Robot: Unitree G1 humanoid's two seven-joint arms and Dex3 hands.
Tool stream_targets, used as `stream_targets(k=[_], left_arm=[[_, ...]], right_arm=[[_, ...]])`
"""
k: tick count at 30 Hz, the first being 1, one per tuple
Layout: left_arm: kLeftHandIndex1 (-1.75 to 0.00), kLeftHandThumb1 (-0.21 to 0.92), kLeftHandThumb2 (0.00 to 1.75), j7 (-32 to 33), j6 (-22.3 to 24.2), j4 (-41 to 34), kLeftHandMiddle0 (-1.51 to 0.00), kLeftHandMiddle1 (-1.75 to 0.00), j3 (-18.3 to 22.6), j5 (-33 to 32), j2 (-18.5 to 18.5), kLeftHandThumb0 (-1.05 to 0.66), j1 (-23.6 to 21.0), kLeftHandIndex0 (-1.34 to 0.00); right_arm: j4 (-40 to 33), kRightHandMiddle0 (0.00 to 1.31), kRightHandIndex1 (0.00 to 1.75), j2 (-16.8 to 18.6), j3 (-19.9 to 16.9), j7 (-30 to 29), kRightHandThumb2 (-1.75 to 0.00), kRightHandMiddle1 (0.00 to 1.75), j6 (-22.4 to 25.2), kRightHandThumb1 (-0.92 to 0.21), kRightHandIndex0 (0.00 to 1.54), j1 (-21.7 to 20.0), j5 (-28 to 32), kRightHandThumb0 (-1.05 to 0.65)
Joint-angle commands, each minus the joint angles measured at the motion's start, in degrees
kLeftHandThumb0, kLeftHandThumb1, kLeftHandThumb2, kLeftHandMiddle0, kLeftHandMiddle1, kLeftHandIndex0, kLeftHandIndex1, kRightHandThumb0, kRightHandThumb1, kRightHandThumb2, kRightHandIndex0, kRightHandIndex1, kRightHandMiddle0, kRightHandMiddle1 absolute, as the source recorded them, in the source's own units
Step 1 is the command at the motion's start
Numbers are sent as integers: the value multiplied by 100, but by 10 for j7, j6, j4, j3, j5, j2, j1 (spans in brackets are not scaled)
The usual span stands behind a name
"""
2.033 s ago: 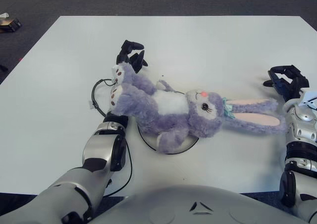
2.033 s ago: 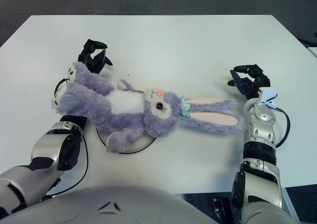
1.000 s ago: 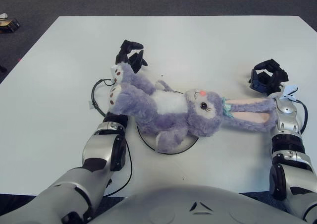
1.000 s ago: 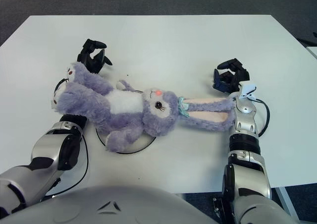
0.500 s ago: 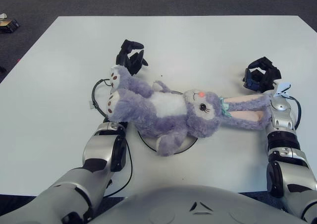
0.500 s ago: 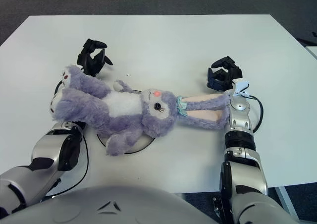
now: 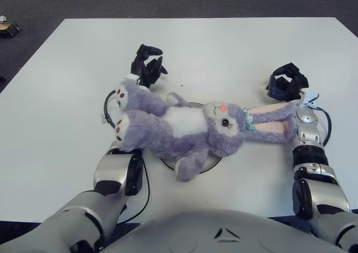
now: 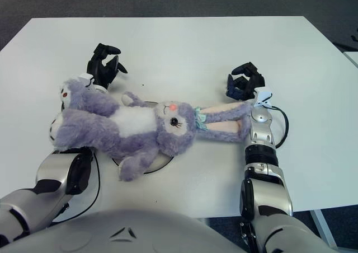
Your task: Put the doll into the plate.
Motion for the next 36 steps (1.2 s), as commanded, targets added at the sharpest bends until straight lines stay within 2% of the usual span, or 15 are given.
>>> stream_targets(k=[1, 36], left_arm=[[-146, 92, 26, -4, 2, 0, -86, -157, -1, -3, -2, -36, 19, -47], [-146, 92, 27, -9, 9, -14, -85, -158, -4, -6, -4, -36, 26, -47]], right_arm=[[0, 42, 159, 14, 8, -5, -127, 175, 15, -31, 67, 1, -5, -1], [-1, 42, 159, 28, 14, -6, -129, 175, 15, -30, 68, -6, 0, -1]])
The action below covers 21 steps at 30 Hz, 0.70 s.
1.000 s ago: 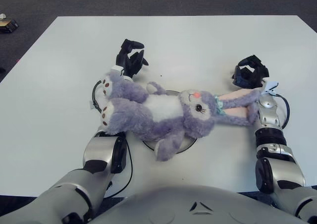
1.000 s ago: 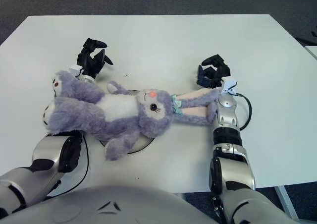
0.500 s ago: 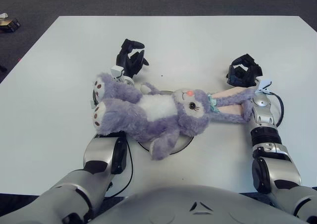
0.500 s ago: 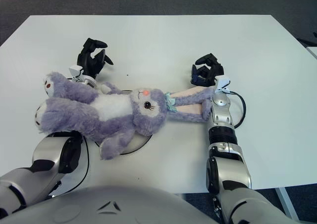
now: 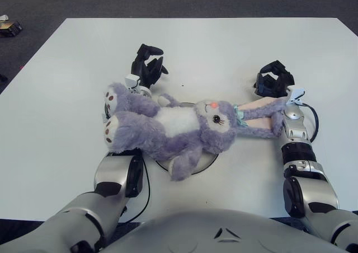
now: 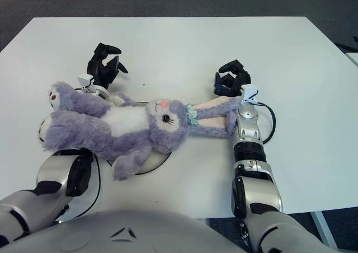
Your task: Put the doll into the plate.
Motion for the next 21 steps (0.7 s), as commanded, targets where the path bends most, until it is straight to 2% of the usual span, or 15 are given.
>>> stream_targets(k=[1, 15, 18, 21], left_arm=[[-146, 92, 27, -5, 7, 3, -85, -158, 0, -4, -2, -36, 18, -47], [-146, 92, 26, -3, 7, 0, -85, -159, -1, -4, -1, -36, 22, -47], [-146, 92, 26, -2, 6, 0, -85, -159, -1, -3, 0, -36, 22, -47], [-146, 92, 26, 2, 3, -2, -85, -159, -1, -1, -1, -36, 26, -48]], right_arm=[[4, 42, 159, 10, 2, -1, -129, 175, 8, -30, 68, 3, 0, -1], [4, 43, 160, 20, -6, -10, -130, 175, -4, -29, 68, 4, 8, -1], [5, 41, 170, 22, -8, -11, -105, 175, -8, -50, 76, 4, 10, -27], [8, 40, 173, 29, -17, -11, -96, 175, -21, -58, 79, 4, 21, -36]])
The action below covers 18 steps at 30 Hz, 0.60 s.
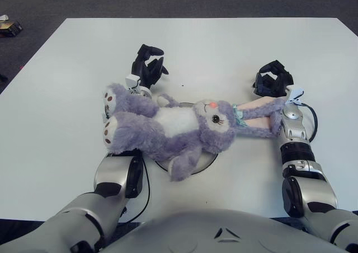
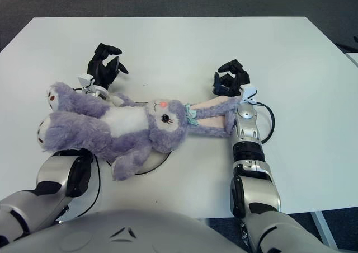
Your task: Put the doll into the plate.
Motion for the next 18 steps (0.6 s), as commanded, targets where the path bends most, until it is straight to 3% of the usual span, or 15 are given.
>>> stream_targets(k=[1, 18], left_arm=[[-146, 92, 26, 3, -2, 0, -85, -159, 0, 0, -1, -36, 26, -48], [-145, 92, 26, 7, -11, -4, -84, -166, 3, -4, -5, -36, 38, -48]], right_arm=[[8, 40, 173, 18, -12, -1, -95, 175, -17, -59, 79, 5, 19, -36], [-16, 37, 175, 54, -41, -40, -88, 175, -65, -65, 76, 15, 31, -39]])
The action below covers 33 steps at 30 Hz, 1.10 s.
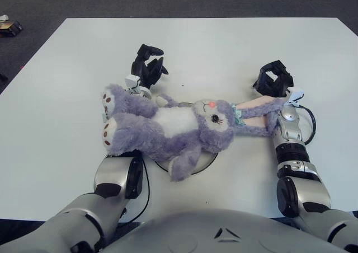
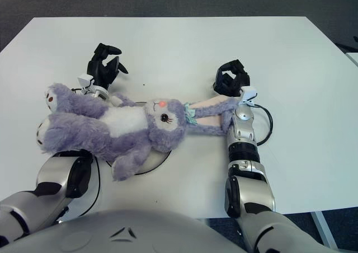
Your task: Put the doll into the plate.
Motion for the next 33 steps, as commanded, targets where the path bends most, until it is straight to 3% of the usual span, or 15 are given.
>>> stream_targets(k=[1, 16, 33], left_arm=[[-145, 92, 26, -6, -7, 3, -84, -169, 4, -9, -4, -36, 35, -48], [-150, 92, 30, -40, 5, -37, -83, -175, 11, -36, -3, -35, 76, -43], [-153, 92, 32, -45, 6, -37, -84, -175, 19, -48, -3, -35, 82, -41]], right_arm=[[-20, 37, 175, 13, -5, -9, -87, 175, -17, -65, 76, 13, 9, -39], [-79, 34, 175, 25, -5, 9, -80, 175, -23, -71, 75, 48, 19, -38], [-123, 33, 175, 21, 0, 6, -78, 175, -23, -72, 74, 72, 8, -38]])
